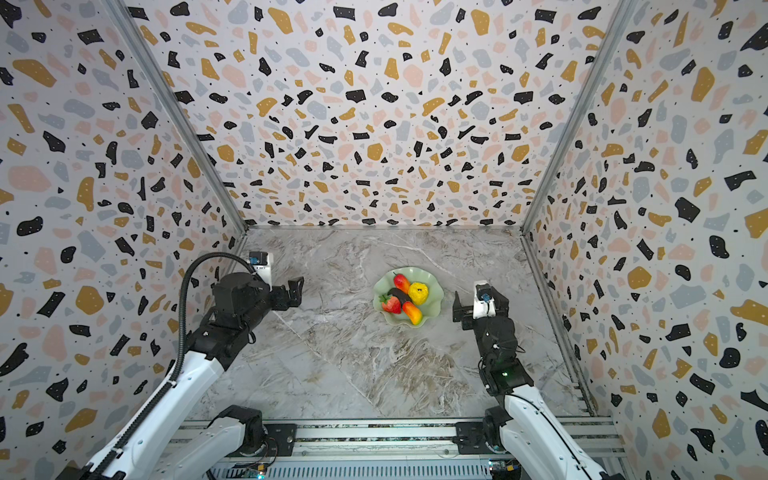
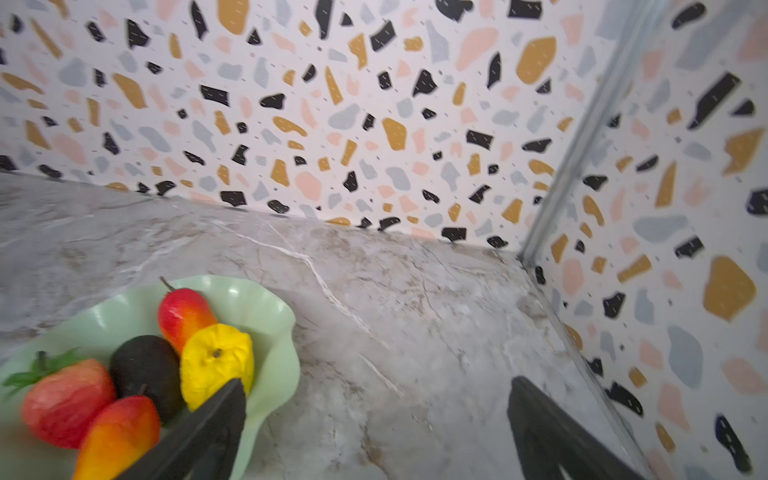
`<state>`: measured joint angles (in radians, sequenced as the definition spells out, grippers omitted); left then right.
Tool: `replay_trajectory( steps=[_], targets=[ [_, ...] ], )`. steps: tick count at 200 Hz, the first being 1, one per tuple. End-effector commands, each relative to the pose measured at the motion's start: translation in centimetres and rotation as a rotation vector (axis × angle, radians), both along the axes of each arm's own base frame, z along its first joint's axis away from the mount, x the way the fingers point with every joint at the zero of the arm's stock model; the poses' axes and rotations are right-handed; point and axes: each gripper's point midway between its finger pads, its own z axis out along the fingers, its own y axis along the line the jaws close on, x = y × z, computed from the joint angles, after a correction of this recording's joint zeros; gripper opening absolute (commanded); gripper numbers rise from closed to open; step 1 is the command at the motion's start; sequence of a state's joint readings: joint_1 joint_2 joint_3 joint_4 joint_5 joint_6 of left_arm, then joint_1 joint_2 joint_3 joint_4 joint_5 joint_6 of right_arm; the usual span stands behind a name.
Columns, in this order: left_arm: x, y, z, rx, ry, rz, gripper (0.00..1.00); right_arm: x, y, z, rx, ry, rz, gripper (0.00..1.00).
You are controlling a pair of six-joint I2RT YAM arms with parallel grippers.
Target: Place and organize the fake fruits in the fruit bowl
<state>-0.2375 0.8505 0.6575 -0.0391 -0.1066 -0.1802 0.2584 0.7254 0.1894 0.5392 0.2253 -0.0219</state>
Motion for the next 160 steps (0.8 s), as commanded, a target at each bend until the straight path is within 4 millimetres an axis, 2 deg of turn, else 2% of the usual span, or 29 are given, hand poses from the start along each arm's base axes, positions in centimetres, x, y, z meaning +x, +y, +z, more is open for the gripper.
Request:
replay_trajectory(
  steps=[1,13,32,48,62,80,101,111,127,136,147,160],
  targets=[
    [0.4,4.9,2.4,-0.046,-0.271,0.303,0.99,0.1,-3.0,0.5,0.082,-0.102,-0.146,0.99],
    [-0.1,7.0,0.6,-0.004,-0.299,0.419,1.00,0.5,-3.6,-1.0,0.078,-0.069,-0.171,0.99],
    [-0.6,8.8,-2.1,0.115,-0.295,0.514,1.00,1.4,-3.9,-2.5,0.080,-0.043,-0.191,0.99],
    [-0.8,9.7,-4.0,0.197,-0.285,0.558,1.00,2.4,-4.0,-3.7,0.080,-0.025,-0.194,0.99],
    [-0.5,10.2,-5.6,0.230,-0.262,0.582,1.00,4.0,-4.8,-4.6,0.087,0.014,-0.252,0.99],
    [0.9,10.7,-7.7,0.183,-0.204,0.578,1.00,6.4,-4.6,-5.1,0.035,0.065,-0.249,0.99],
    [1.3,11.3,-10.3,0.167,-0.186,0.595,1.00,7.3,-4.7,-6.2,0.042,0.066,-0.215,0.99],
    [0.9,11.3,-10.1,0.162,-0.242,0.583,1.00,7.1,-4.4,-6.1,0.056,0.068,-0.184,0.99],
    [1.0,11.0,-10.8,0.162,-0.199,0.559,1.00,6.4,-3.8,-6.5,0.065,0.044,-0.112,0.99],
    [1.2,10.7,-10.9,0.172,-0.206,0.537,1.00,6.0,-3.7,-5.8,0.057,-0.020,-0.104,0.99],
    [1.2,10.4,-10.9,0.170,-0.212,0.520,1.00,6.0,-3.7,-6.6,0.059,0.027,-0.100,0.99],
    [1.3,10.4,-11.0,0.170,-0.201,0.516,1.00,6.2,-3.8,-6.5,0.057,0.025,-0.106,0.99]
  ],
)
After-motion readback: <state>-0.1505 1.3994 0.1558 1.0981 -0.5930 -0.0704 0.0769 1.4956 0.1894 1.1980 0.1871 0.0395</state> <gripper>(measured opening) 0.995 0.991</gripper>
